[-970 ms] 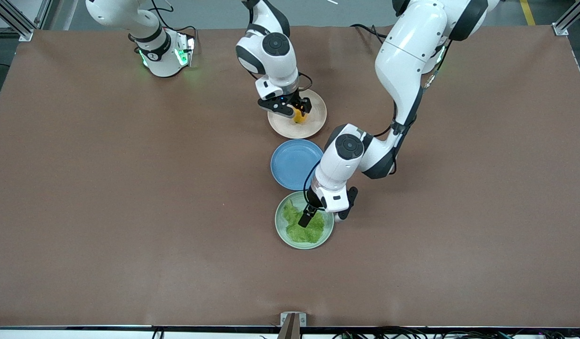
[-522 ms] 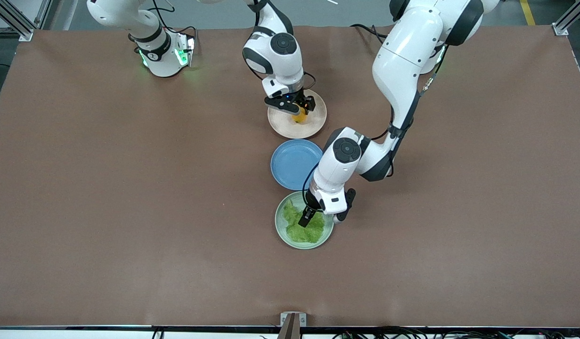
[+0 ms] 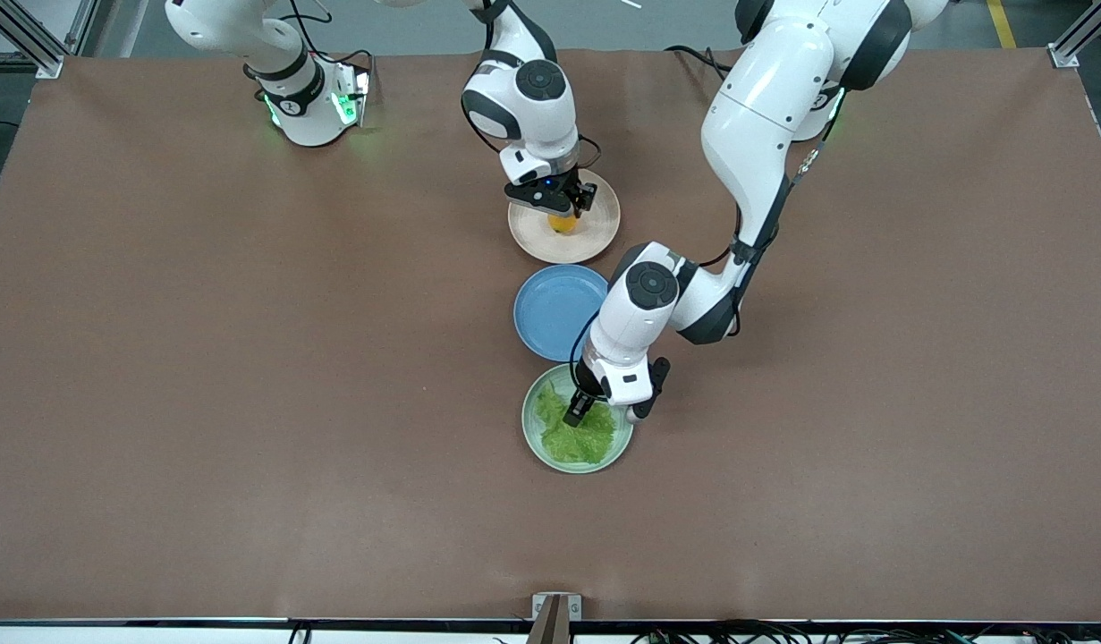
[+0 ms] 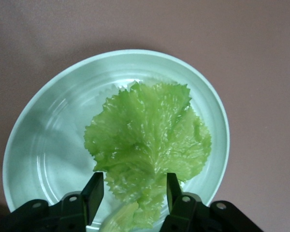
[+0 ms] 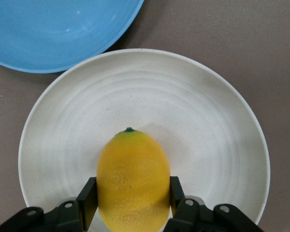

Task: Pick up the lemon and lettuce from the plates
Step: 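Lift the lettuce off the green plate while the right gripper carries the lemon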

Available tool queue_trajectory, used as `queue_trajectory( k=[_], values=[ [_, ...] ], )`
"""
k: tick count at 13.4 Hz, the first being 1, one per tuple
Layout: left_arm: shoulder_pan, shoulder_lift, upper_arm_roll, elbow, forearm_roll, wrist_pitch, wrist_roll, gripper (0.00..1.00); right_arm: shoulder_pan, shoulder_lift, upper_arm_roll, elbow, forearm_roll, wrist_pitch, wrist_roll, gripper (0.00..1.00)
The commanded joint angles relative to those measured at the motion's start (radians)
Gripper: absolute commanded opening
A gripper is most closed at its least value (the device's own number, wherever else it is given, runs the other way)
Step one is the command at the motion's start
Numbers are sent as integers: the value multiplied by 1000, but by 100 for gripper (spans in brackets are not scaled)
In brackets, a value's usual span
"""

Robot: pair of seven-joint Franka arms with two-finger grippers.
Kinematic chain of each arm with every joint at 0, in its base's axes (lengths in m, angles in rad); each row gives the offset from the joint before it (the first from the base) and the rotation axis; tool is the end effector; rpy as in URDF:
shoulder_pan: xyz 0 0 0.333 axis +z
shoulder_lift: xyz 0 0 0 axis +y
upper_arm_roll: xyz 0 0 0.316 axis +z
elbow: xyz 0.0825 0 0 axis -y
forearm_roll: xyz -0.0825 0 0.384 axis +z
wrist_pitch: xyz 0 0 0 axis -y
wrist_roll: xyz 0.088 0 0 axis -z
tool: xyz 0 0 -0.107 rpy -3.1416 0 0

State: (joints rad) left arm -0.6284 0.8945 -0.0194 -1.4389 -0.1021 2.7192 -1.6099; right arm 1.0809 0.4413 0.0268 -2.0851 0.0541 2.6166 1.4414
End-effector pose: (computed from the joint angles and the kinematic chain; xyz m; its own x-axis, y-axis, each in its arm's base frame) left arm 0.6058 -0.4496 0.1947 0.5057 0.8565 -0.1032 0.8195 -0.4395 0.3678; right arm 0.2675 0.5324 0.2189 0.9279 -0.3716 -0.0308 -0.3728 -0.9232 -0.0937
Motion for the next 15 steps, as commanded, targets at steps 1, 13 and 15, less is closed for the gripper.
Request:
queue_trajectory(
  k=[1, 13, 15],
  values=[
    [-13, 18, 18, 26, 21, 10, -21, 52, 4, 5, -16, 5, -20, 2, 22, 0],
    [-11, 3, 18, 26, 19, 8, -21, 1, -573, -273, -114, -38, -33, -340, -871, 0],
    [-11, -14, 18, 28, 18, 7, -22, 1, -701, -253, -113, -72, -31, -271, -1045, 0]
  ],
)
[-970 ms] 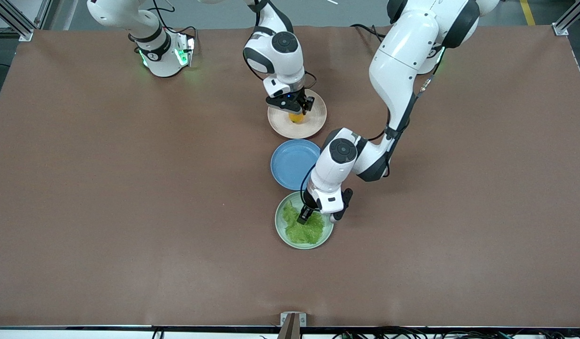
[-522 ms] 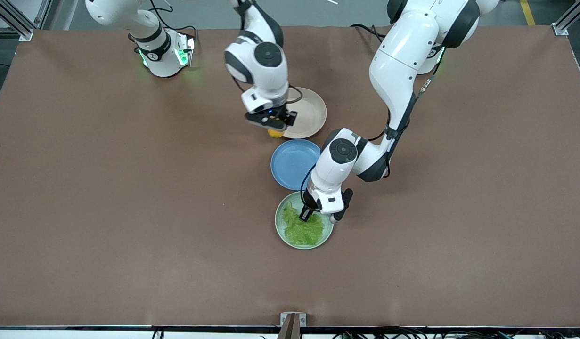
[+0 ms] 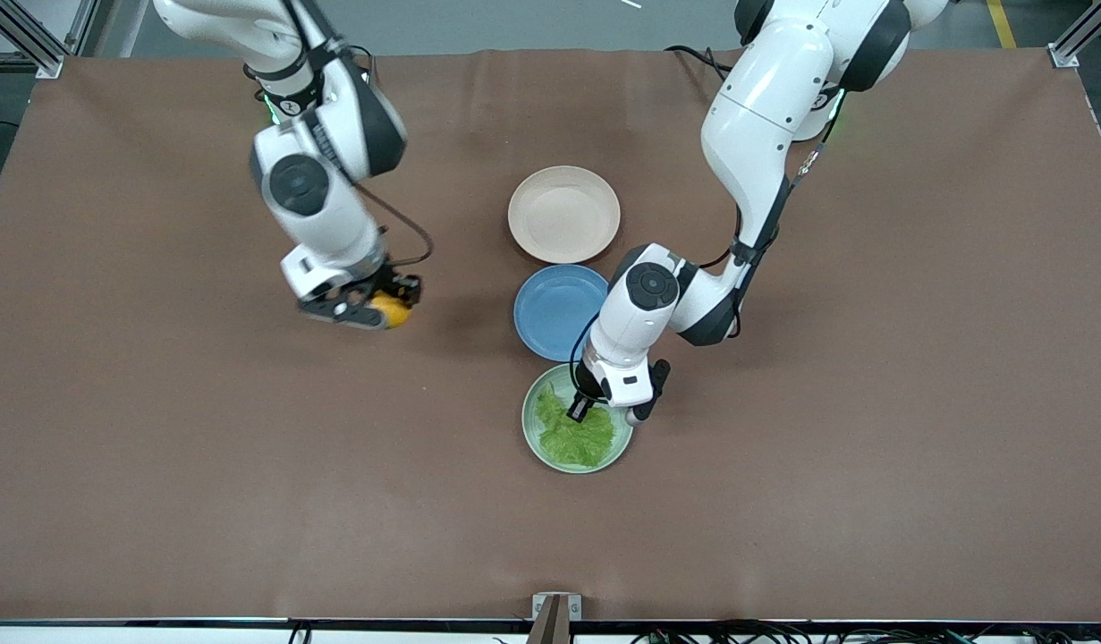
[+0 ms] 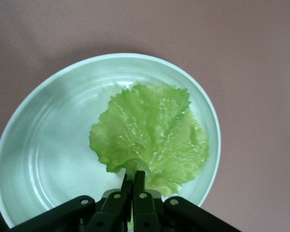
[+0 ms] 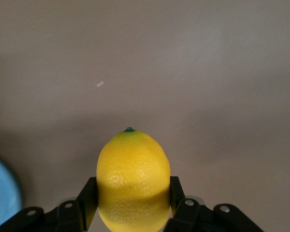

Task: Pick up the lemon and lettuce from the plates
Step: 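Lift the lettuce off the green plate while the right gripper carries the lemon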

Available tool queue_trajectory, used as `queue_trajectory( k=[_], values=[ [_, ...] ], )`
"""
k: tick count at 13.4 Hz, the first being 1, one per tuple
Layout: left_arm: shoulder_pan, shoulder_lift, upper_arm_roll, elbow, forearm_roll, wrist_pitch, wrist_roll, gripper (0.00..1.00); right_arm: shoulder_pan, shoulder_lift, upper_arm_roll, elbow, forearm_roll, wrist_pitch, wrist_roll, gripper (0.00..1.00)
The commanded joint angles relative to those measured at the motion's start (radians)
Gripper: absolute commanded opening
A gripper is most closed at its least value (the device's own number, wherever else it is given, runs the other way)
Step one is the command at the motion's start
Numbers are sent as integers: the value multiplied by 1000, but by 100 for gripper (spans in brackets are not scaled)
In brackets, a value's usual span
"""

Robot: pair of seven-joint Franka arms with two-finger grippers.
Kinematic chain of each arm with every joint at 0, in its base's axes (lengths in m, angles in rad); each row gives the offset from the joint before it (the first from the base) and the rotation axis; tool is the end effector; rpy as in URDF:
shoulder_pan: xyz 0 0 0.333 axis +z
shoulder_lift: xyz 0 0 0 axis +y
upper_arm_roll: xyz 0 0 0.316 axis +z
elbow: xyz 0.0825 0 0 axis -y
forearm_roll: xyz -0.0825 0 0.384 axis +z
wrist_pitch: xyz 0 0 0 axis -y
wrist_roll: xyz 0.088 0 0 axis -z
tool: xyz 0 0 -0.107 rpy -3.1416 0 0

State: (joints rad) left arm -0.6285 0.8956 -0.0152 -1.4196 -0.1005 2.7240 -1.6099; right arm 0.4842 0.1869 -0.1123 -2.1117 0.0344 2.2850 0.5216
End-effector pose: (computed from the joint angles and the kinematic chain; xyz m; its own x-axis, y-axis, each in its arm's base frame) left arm 0.6116 -0.4507 0.2033 0.5060 0.8566 -0.1009 0.8124 -0.4341 0.3894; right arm 0.5285 0.2080 0.3268 0.9854 -0.1698 -0.0131 -0.1697 -0.9855 0.0019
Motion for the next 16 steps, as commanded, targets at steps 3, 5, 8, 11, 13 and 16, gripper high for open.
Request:
queue_trajectory(
  k=[3, 5, 8, 11, 13, 16],
  values=[
    [-7, -59, 14, 5, 18, -21, -22, 0, -188, 49, 28, -91, -10, 160, -260, 0],
    [0, -127, 11, -1, 18, -99, -21, 0, -226, 92, 29, -93, -7, 203, -307, 0],
    [35, -290, 8, -40, 19, -322, 58, 0, -262, 131, 29, -83, 1, 218, -371, 0],
    [123, -475, 0, -177, 5, -492, 334, 0, -306, 189, 33, -68, 7, 275, -443, 0],
    [212, -602, -23, -360, -21, -489, 587, 0, -312, 209, 34, -68, 9, 298, -445, 1],
    [334, -713, -37, -563, -54, -477, 943, 0, -312, 215, 34, -67, 13, 297, -445, 4]
  ],
)
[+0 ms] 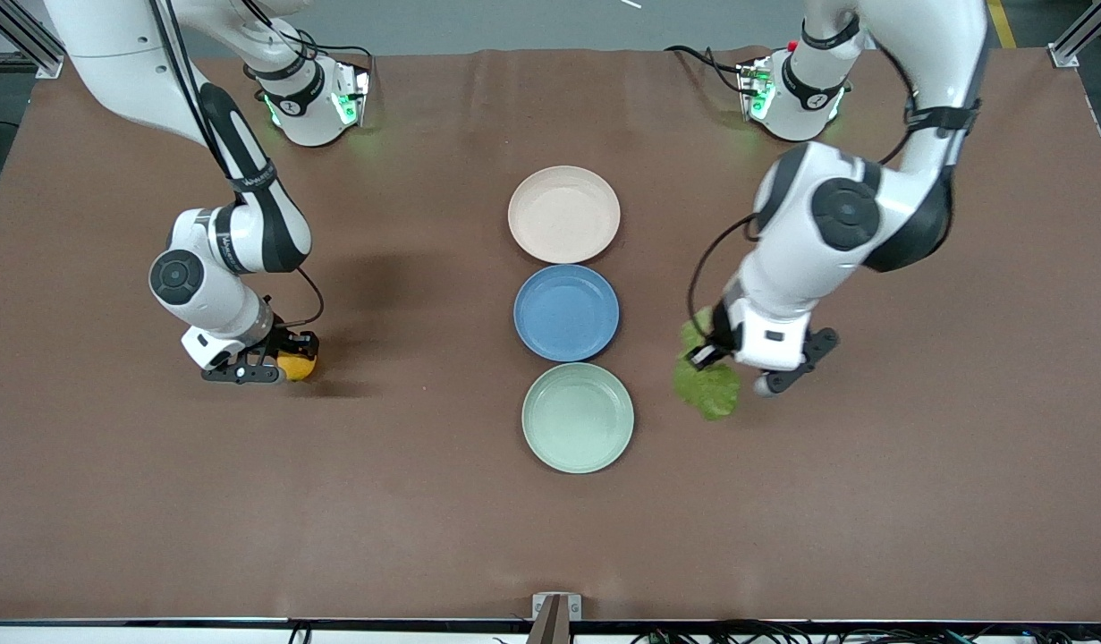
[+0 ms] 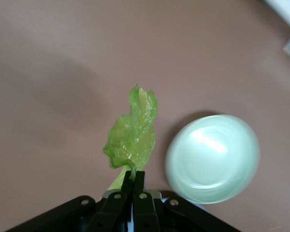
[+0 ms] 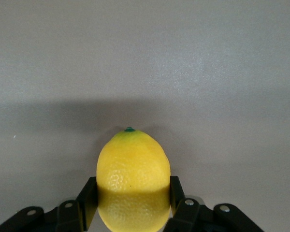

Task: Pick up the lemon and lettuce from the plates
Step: 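Lift the lettuce off the green plate while the right gripper carries the lemon, then lower the lemon onto the table while the left gripper sets down the lettuce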

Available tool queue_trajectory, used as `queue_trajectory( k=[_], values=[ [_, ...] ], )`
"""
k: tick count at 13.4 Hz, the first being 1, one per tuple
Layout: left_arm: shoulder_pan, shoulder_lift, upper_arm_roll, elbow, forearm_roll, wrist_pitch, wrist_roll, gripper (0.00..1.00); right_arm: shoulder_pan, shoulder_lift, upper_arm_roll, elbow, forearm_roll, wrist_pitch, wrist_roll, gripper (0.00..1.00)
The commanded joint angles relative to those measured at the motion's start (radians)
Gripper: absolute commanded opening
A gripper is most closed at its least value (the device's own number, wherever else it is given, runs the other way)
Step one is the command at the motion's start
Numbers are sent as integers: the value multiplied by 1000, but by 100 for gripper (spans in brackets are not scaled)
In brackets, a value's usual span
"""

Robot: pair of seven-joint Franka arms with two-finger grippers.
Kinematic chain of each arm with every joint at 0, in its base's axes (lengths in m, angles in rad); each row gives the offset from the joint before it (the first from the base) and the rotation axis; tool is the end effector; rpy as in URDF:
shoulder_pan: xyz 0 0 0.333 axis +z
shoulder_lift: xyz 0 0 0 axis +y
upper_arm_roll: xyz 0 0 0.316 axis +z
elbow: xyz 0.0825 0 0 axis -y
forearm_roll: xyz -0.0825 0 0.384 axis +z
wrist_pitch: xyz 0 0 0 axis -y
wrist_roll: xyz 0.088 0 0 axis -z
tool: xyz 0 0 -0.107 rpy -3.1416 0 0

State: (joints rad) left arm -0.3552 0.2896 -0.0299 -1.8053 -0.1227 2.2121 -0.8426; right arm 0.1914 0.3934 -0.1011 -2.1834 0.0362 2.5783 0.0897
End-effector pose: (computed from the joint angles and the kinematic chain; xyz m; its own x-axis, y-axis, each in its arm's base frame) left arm 0.5950 -0.2441 0.3959 0.8647 0.5021 -0.0105 0.4971 -0.8528 0.1602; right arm 0.5588 0.0494 0.2073 0.9997 -0.0222 0.0059 -0.0223 -0.9996 0.0188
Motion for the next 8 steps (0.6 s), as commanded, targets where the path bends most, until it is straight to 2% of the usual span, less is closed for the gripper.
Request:
queue_trajectory(
  k=[1, 3, 5, 6, 7, 8],
  values=[
    [91, -128, -22, -230, -43, 40, 250, 0, -20, 8, 23, 5, 13, -3, -13, 4],
    [145, -176, -22, -357, -46, 99, 377, 0, -18, 7, 23, -6, 13, -12, -14, 4],
    [191, -194, -24, -495, -83, 223, 533, 0, -18, 7, 23, -6, 13, -29, -15, 5],
    [200, -195, -24, -537, -122, 262, 595, 0, -17, 7, 21, -3, 13, -33, -16, 16],
    [203, -190, -22, -558, -149, 280, 641, 0, -17, 7, 21, 2, 13, -41, -18, 61],
    [219, -184, -22, -572, -155, 282, 675, 0, -18, 4, 23, 8, 13, -52, -18, 99]
  ],
)
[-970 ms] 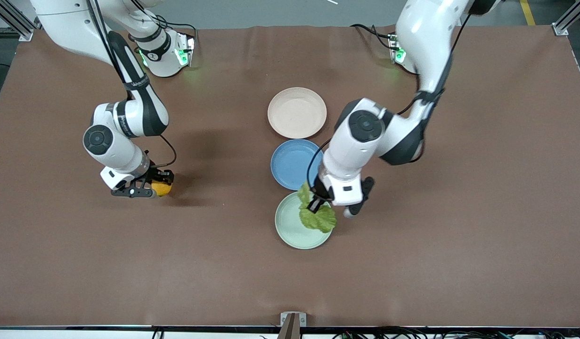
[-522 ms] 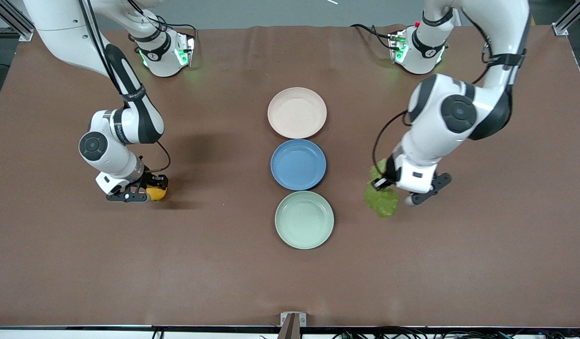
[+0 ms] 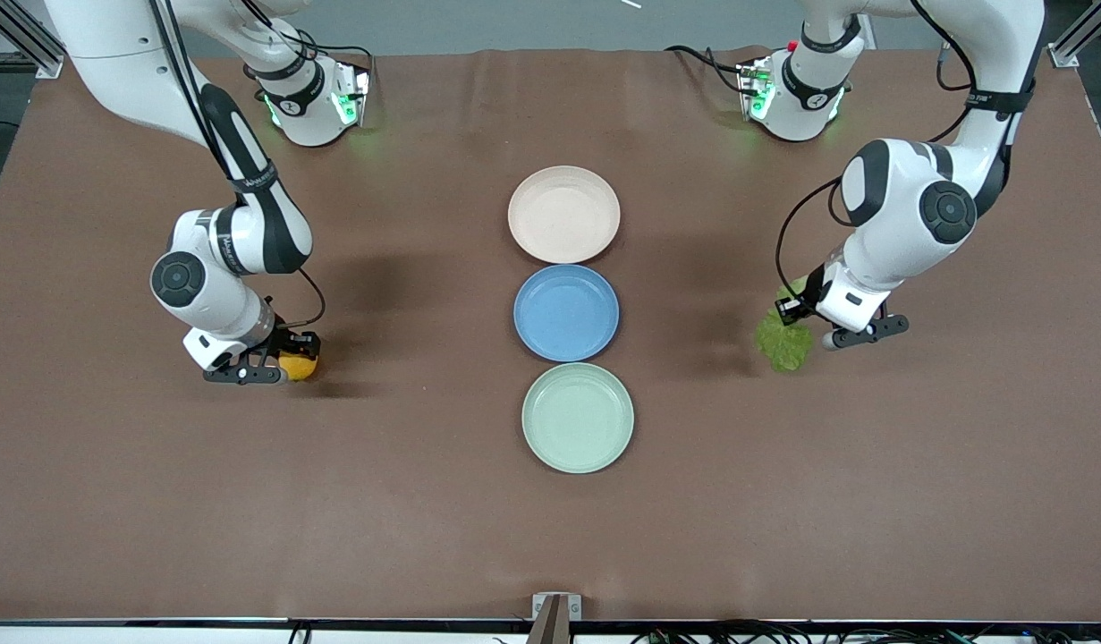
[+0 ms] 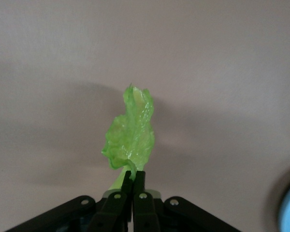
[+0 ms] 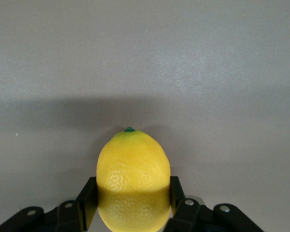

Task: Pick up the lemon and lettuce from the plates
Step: 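Lower the lemon onto the table while the left gripper sets down the lettuce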

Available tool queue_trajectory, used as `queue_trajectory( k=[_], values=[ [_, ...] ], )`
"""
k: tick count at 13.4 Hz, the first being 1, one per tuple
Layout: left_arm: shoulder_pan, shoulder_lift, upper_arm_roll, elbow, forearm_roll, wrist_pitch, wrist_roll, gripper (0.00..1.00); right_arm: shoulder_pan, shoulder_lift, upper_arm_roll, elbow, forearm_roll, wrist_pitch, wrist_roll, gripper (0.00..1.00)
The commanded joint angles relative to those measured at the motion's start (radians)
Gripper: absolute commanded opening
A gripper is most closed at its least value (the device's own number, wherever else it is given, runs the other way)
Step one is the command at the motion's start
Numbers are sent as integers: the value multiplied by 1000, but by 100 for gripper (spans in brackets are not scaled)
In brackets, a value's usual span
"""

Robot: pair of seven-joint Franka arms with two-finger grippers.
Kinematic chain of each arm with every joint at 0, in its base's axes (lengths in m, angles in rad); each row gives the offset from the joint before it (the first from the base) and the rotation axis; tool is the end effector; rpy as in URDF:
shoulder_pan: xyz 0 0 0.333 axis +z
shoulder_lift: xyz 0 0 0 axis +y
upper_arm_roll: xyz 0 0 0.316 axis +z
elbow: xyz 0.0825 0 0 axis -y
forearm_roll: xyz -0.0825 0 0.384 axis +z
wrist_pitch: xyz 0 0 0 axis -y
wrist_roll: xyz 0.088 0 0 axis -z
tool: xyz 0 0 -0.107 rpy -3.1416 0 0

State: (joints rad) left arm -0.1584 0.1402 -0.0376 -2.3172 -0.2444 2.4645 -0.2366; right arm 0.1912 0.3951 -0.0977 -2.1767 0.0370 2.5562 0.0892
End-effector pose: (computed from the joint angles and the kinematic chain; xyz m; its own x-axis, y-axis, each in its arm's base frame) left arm 0.5113 -0.1012 0.2826 0.9732 0.2257 -0.0452 0.2300 -0.9613 0.1517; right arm 0.5586 0.0513 0.2068 0.9997 -0.0196 -0.0114 -0.0193 -0.9996 0.0186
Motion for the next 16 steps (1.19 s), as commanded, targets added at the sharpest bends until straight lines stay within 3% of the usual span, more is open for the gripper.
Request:
queue_trajectory(
  k=[1, 4, 5, 6, 8, 10, 12, 14, 16],
  values=[
    [36, -28, -15, -66, -35, 31, 85, 0, -16, -7, 19, 24, 12, -69, -17, 100],
    [51, -1, -15, -76, -38, 34, 154, 2, -19, -44, 16, 231, 12, -384, -19, 100],
    [51, 4, -13, -76, -38, 39, 166, 5, -32, -47, 15, 309, 12, -487, -19, 100],
    [51, 9, -12, -73, -38, 40, 178, 15, -44, -59, 15, 369, 11, -572, -20, 100],
    [50, 1, -12, -45, -35, 34, 181, 100, -49, -85, 10, 475, -5, -721, -22, 100],
    [48, -25, -12, -12, -29, 21, 171, 100, -71, -85, 6, 593, -6, -870, -23, 100],
    [51, -56, -5, 54, -24, -82, 174, 100, -99, -88, 6, 672, -5, -959, -64, 100],
    [100, -60, -1, 204, -18, -308, 174, 100, -114, -79, 4, 771, -15, -1017, -144, 100],
    [111, -62, 1, 358, 64, -522, 160, 100, -151, -76, 6, 825, -16, -1059, -152, 100]
  ],
)
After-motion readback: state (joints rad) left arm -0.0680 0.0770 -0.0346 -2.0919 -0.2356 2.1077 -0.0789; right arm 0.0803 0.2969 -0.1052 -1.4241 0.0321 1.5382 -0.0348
